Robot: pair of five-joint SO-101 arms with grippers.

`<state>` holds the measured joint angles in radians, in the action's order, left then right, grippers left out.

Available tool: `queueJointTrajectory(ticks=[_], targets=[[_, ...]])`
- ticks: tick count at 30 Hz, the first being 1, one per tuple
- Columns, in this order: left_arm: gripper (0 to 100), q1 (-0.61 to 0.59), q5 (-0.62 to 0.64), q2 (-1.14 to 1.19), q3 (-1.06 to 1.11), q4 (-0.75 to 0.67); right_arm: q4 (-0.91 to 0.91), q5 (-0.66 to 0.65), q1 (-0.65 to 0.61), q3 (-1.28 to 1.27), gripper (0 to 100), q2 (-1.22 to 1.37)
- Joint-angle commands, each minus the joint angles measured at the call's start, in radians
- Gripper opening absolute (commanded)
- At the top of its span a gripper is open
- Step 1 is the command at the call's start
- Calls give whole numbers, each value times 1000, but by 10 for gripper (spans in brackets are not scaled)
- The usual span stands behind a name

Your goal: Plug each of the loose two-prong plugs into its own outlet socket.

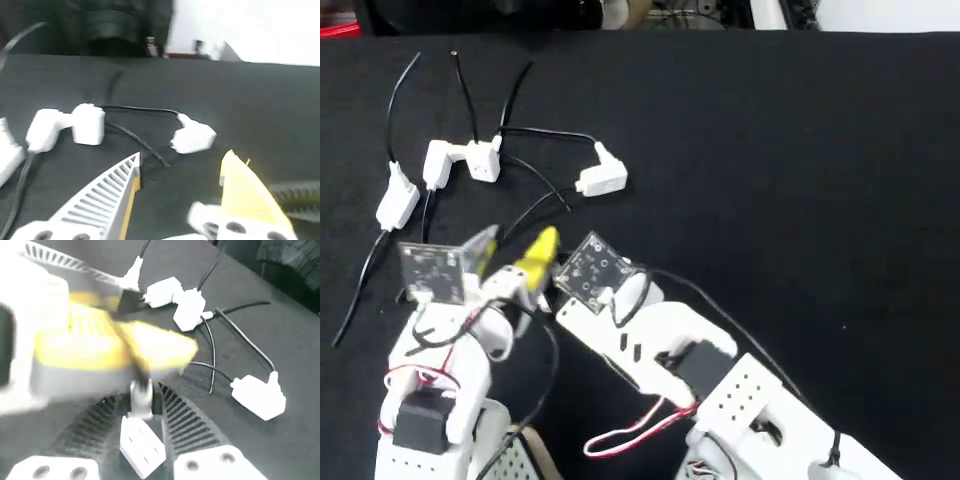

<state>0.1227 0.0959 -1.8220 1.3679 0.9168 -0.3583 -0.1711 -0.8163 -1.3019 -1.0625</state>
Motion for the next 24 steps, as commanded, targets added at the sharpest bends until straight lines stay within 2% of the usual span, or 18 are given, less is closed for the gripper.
queueJointTrajectory(ticks=[1, 6, 15, 17, 20, 24], targets=[[260, 71, -37, 0, -85, 21, 21, -17, -9, -10, 11, -25], [260, 31, -48, 0, -111, 57, 20, -14, 57, -7, 11, -25], [260, -394, -55, 0, -18, 60, -345, 15, 121, 156, 11, -19], [260, -430, -132, 0, 33, 61, -370, 52, 127, 165, 11, -10], [260, -437, -322, 0, 136, 57, -404, 63, 175, 211, 11, 62], [260, -384, -605, 2, 232, 29, -629, 60, 430, 515, 11, 237]])
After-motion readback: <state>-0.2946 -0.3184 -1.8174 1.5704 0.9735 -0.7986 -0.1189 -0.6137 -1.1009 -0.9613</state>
